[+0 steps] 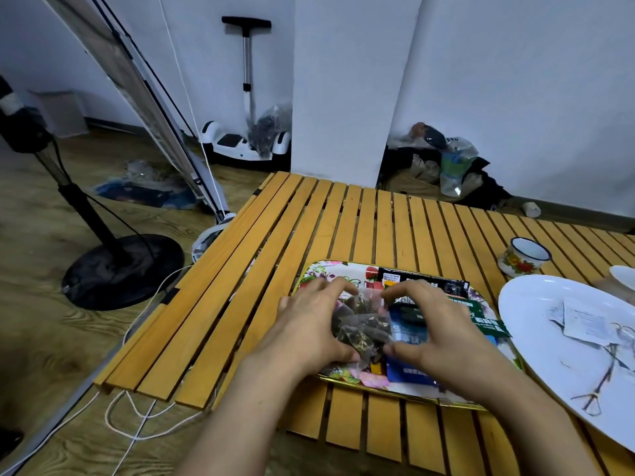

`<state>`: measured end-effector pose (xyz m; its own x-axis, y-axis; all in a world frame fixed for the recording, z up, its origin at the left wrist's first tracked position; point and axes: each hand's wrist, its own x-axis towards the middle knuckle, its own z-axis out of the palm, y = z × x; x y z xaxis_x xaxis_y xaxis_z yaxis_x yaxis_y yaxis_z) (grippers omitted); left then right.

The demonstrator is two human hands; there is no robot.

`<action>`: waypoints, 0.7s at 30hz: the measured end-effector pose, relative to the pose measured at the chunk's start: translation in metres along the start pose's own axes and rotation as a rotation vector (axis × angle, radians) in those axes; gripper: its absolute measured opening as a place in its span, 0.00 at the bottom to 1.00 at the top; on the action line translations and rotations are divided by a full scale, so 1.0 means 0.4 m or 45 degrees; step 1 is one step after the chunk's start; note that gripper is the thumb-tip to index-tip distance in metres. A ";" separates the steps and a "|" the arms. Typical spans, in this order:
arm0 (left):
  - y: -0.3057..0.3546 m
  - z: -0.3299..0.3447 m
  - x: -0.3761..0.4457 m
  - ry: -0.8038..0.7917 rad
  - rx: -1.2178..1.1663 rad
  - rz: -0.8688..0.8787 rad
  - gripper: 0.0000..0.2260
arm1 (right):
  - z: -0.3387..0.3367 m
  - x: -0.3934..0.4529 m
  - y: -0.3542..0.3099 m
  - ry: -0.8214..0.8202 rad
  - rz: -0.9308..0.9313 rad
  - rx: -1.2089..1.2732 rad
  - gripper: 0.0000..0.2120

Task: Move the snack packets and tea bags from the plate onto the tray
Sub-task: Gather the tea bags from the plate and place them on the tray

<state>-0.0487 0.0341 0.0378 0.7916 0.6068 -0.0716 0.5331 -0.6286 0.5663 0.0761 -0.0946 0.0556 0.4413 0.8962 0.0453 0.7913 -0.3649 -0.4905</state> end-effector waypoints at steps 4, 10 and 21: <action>0.003 -0.002 -0.004 -0.082 -0.010 0.072 0.38 | 0.000 0.008 0.018 0.070 -0.033 0.015 0.09; -0.020 0.018 0.016 -0.065 0.034 0.032 0.23 | 0.060 0.017 -0.002 0.042 -0.093 -0.276 0.01; -0.058 -0.042 0.002 -0.075 -0.182 -0.005 0.25 | 0.036 0.014 0.002 0.076 -0.049 -0.145 0.05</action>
<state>-0.0657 0.0576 0.0384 0.8082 0.5766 -0.1197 0.4914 -0.5484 0.6766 0.0729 -0.0864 0.0430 0.4318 0.8945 0.1157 0.8495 -0.3601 -0.3857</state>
